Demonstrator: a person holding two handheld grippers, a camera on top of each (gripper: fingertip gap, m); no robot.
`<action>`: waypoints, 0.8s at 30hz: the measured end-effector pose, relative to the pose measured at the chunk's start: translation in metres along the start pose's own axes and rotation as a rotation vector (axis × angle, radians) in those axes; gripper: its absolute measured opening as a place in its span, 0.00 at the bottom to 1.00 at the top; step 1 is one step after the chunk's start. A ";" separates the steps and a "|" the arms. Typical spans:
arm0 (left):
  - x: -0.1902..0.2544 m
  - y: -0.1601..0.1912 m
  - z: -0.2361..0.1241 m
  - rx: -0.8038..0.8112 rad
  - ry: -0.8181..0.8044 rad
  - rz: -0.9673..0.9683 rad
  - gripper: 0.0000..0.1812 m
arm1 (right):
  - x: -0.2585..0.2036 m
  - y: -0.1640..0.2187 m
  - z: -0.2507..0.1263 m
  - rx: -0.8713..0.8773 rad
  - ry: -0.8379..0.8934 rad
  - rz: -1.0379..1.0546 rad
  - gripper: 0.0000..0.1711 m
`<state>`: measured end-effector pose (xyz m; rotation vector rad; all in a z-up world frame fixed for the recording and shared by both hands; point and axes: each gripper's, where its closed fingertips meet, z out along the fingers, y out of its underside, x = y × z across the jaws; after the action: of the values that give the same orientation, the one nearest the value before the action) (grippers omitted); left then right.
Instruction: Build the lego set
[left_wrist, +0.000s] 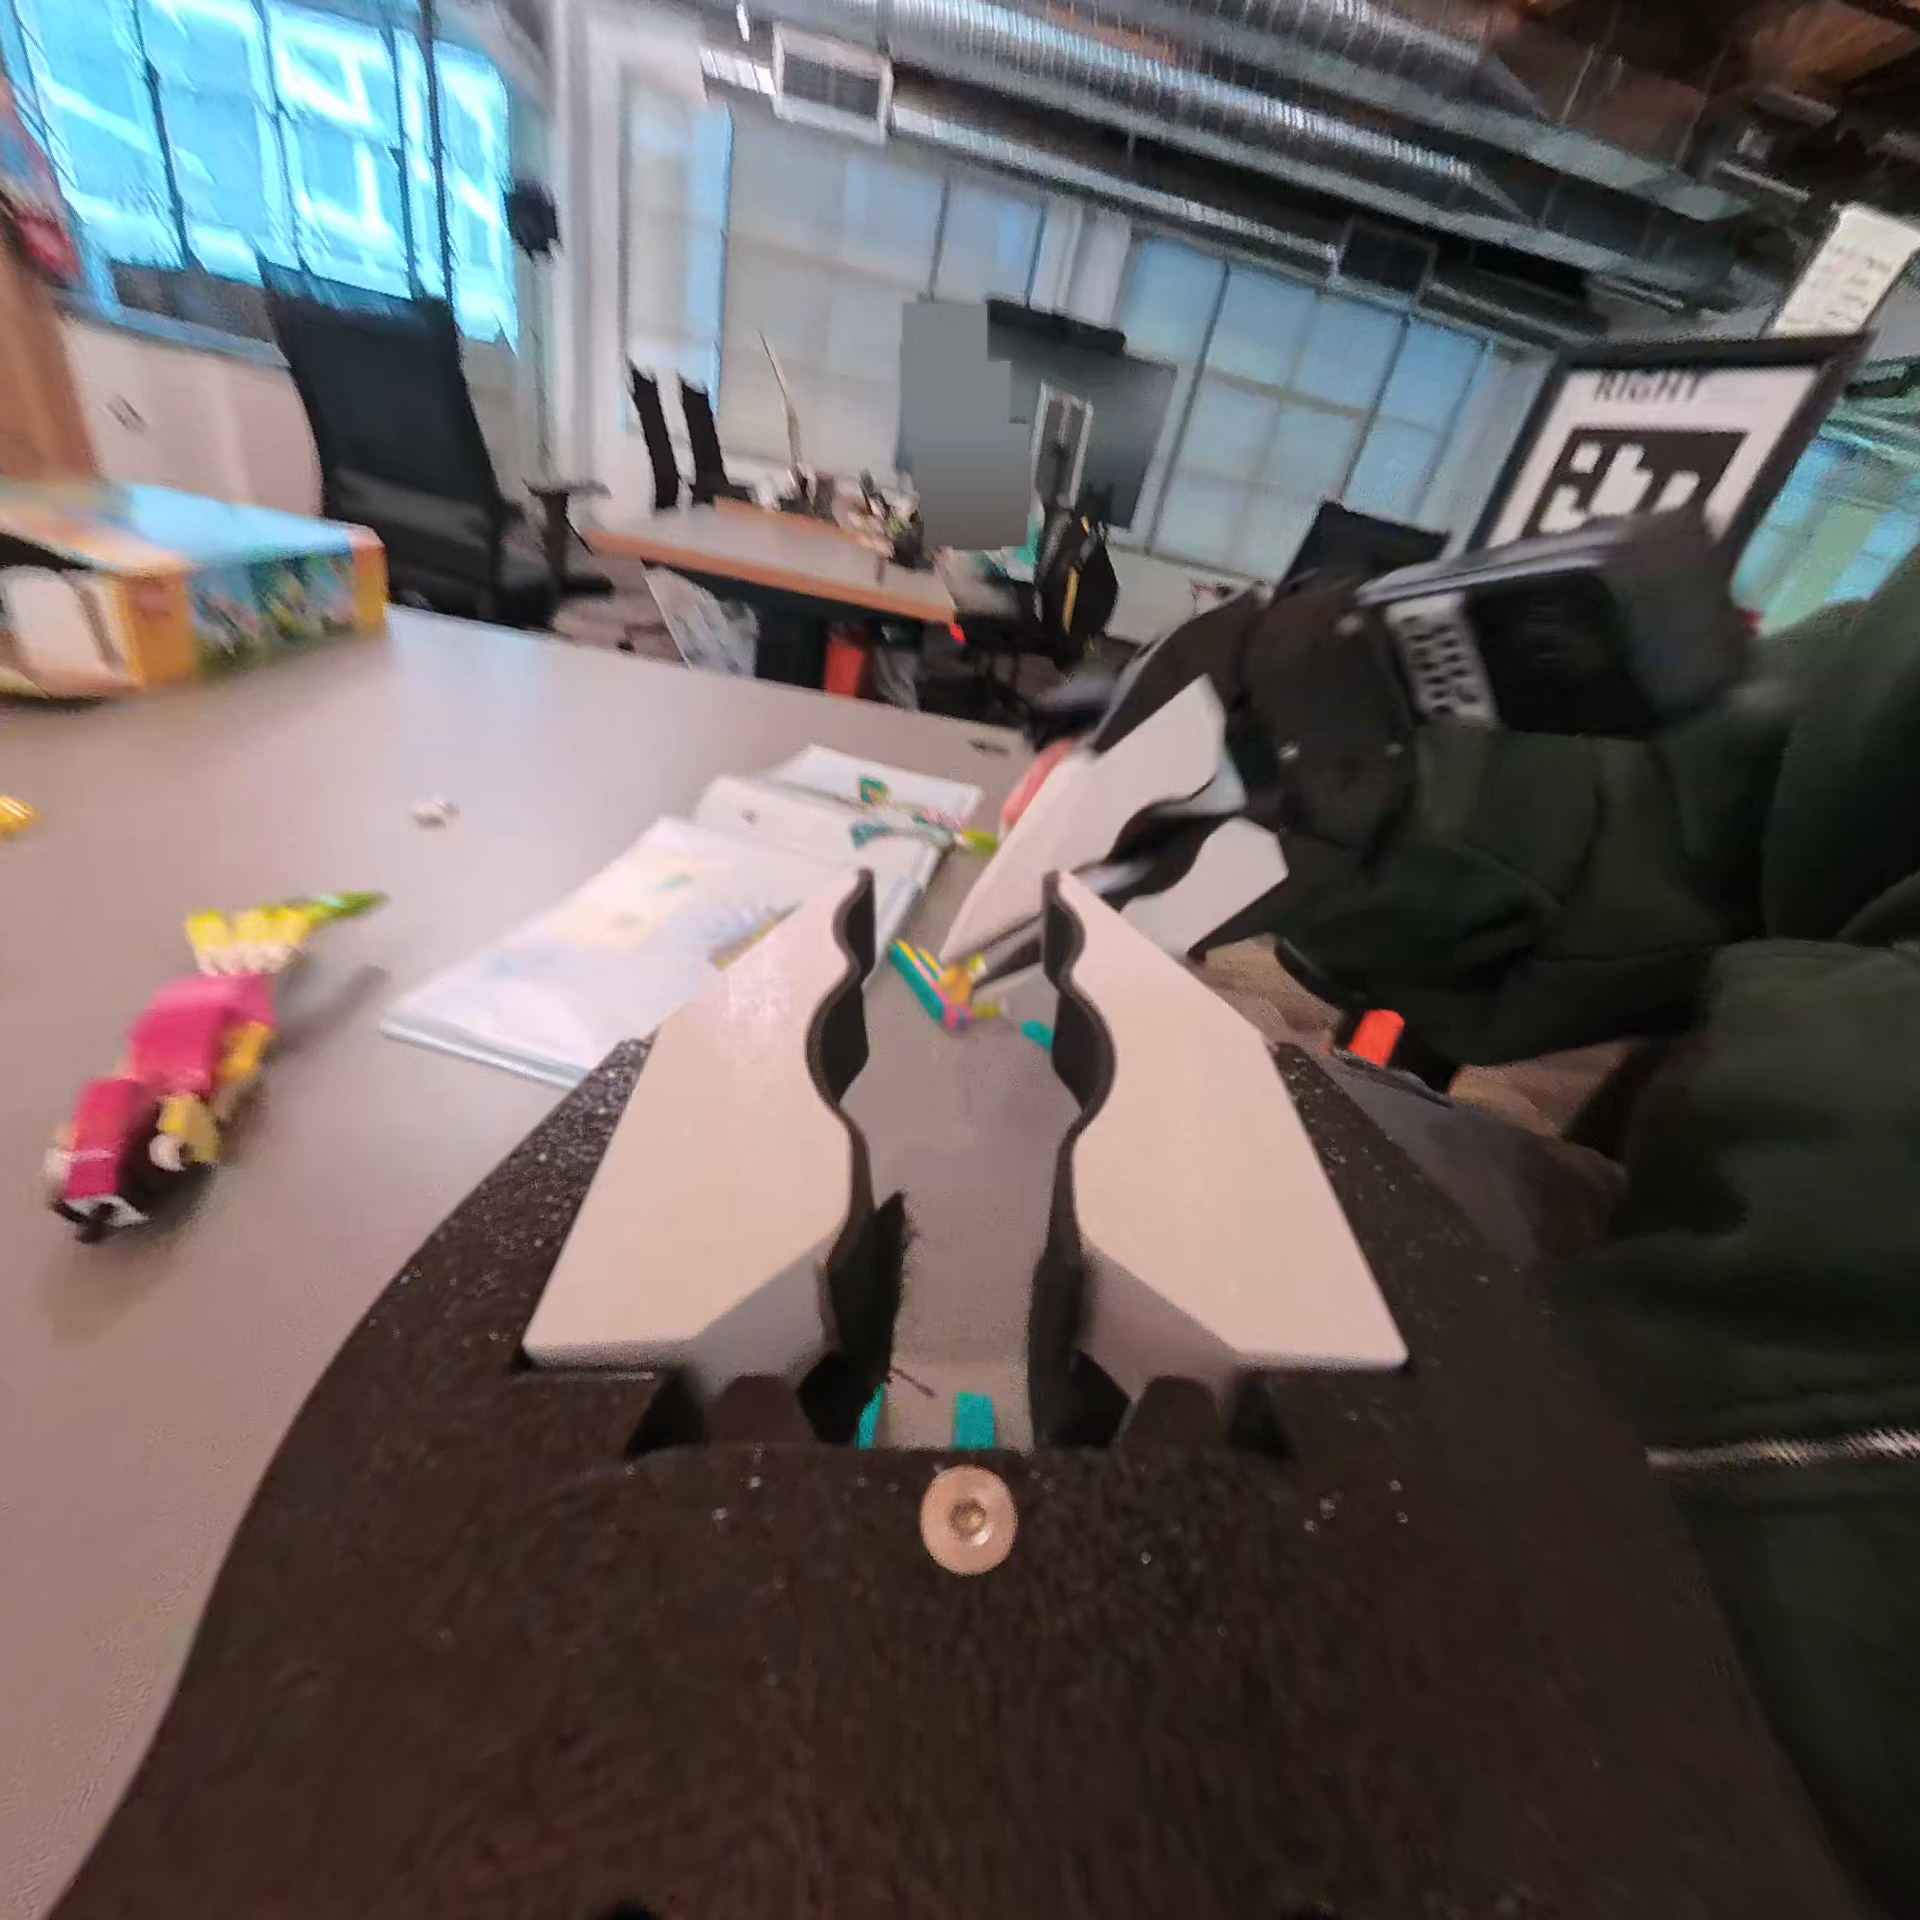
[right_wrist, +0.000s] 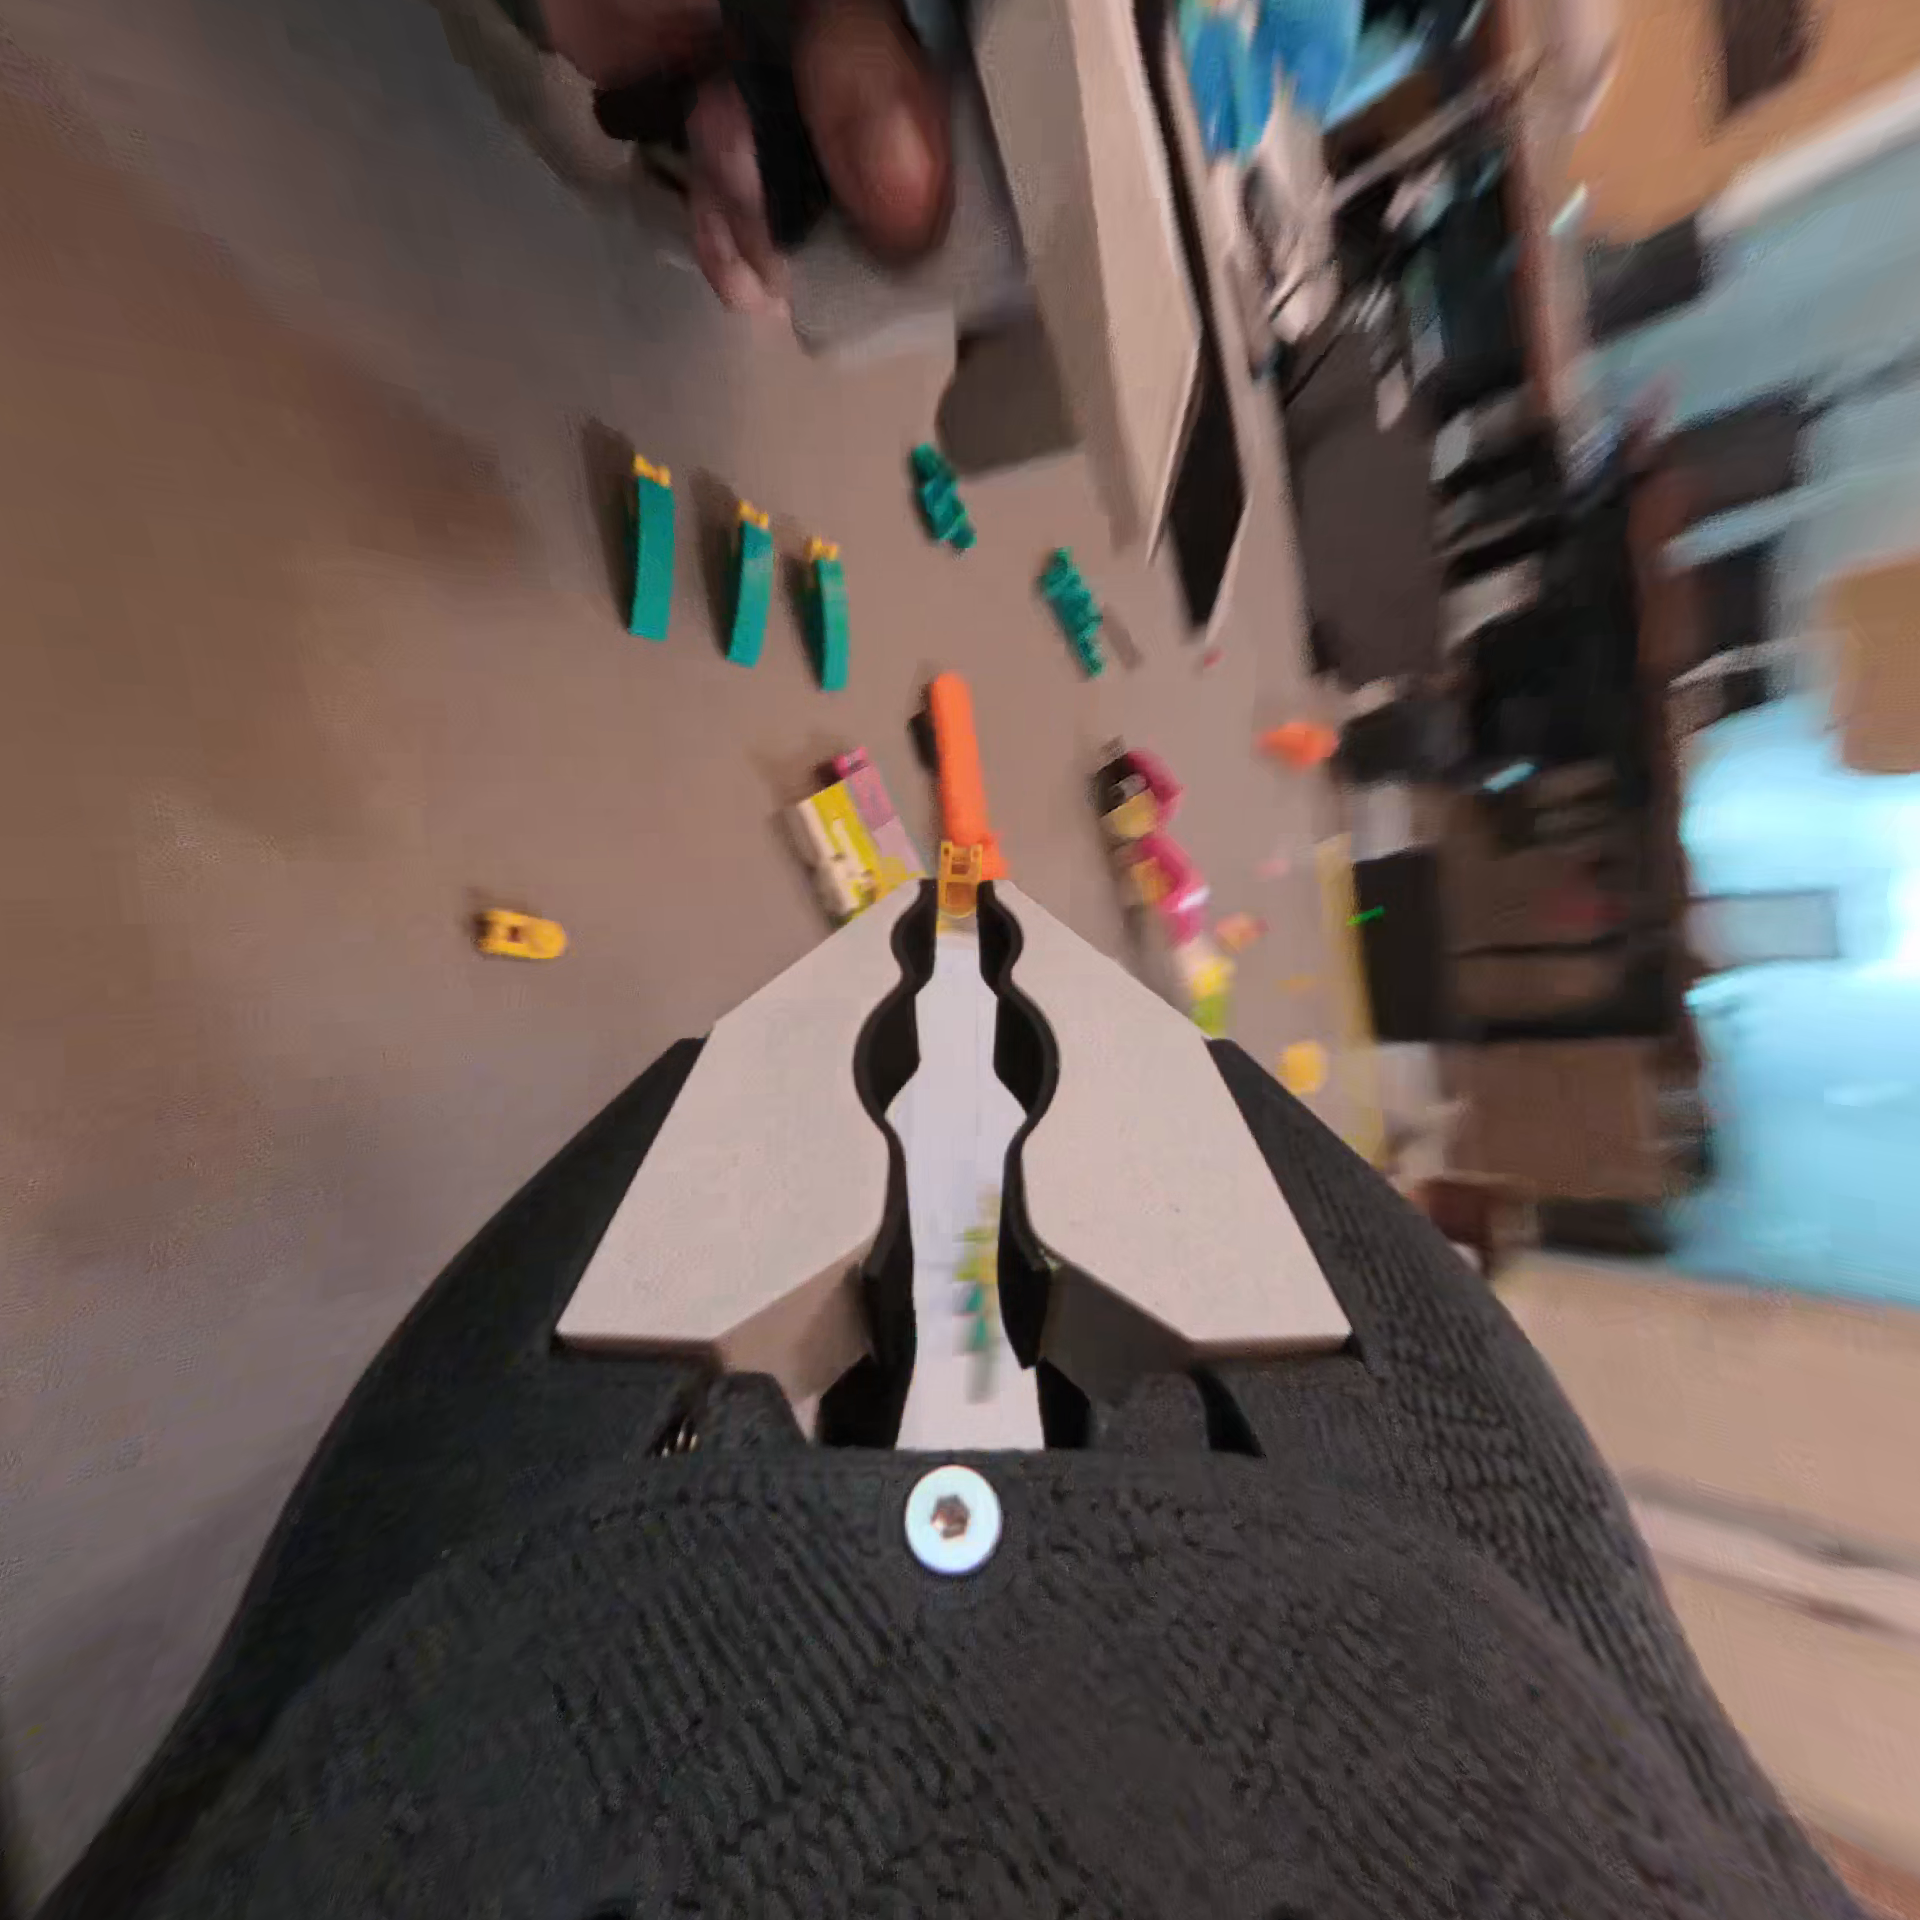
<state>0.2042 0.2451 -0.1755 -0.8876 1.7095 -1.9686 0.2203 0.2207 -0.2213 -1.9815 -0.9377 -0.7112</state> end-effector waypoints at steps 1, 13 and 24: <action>0.002 0.007 0.003 -0.040 0.019 -0.012 0.16 | 0.005 -0.009 -0.004 0.003 0.071 -0.126 0.04; 0.032 0.018 0.008 -0.106 0.113 0.240 0.01 | 0.009 -0.047 -0.022 0.113 0.183 -0.297 0.04; 0.046 0.025 0.012 -0.126 0.062 0.759 0.01 | -0.005 -0.054 -0.036 0.413 -0.803 1.280 0.07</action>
<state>0.1757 0.2017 -0.1898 -0.1479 1.8476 -1.3928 0.1681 0.2093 -0.1835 -1.9609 -0.0249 0.9534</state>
